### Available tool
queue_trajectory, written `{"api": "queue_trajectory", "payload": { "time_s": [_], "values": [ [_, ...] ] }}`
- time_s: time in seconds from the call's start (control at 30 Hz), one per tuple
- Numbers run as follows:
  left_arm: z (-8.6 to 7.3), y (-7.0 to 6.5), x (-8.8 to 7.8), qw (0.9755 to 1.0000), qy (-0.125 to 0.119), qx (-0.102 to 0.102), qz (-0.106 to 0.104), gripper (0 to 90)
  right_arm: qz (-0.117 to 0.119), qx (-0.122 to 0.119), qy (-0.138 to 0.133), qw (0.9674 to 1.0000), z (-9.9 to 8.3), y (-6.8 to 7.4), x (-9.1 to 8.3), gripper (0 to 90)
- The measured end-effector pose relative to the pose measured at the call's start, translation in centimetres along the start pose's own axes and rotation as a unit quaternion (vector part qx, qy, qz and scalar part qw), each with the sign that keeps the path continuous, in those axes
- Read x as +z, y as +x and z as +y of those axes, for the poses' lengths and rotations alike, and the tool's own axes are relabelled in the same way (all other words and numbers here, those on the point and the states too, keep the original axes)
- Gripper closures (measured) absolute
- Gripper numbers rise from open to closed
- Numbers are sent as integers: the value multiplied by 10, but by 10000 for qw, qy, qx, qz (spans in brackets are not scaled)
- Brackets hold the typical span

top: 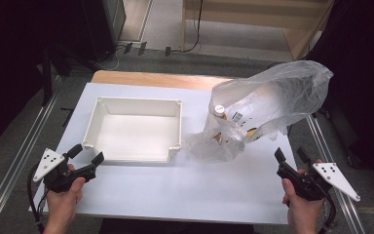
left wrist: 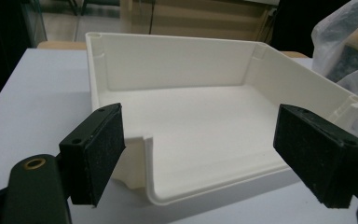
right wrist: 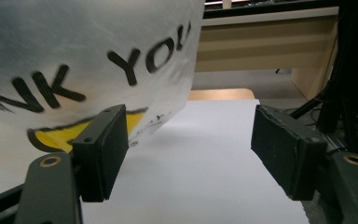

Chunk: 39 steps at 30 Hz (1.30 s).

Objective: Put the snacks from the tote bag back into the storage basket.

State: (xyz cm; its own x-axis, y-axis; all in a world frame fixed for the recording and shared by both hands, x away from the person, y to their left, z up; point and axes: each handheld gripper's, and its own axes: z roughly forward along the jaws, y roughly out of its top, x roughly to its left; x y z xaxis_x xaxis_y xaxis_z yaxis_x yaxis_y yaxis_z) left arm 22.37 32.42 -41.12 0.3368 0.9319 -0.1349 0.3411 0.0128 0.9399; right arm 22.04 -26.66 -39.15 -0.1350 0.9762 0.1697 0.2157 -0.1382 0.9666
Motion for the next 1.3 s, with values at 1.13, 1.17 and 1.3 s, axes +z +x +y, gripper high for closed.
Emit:
{"api": "queue_trajectory", "payload": {
  "time_s": [1.13,1.17,1.3],
  "values": [
    [58,-139,52,9742,-78,1128,-1954,205,1069,-216,48,9940,37,67,61,578],
    [61,-150,55,9693,-82,1151,-2172,205,1115,-194,76,9935,36,68,63,599],
    [65,-167,60,9627,-218,1236,-2395,207,1356,-256,198,9902,32,72,69,659]
  ]
}}
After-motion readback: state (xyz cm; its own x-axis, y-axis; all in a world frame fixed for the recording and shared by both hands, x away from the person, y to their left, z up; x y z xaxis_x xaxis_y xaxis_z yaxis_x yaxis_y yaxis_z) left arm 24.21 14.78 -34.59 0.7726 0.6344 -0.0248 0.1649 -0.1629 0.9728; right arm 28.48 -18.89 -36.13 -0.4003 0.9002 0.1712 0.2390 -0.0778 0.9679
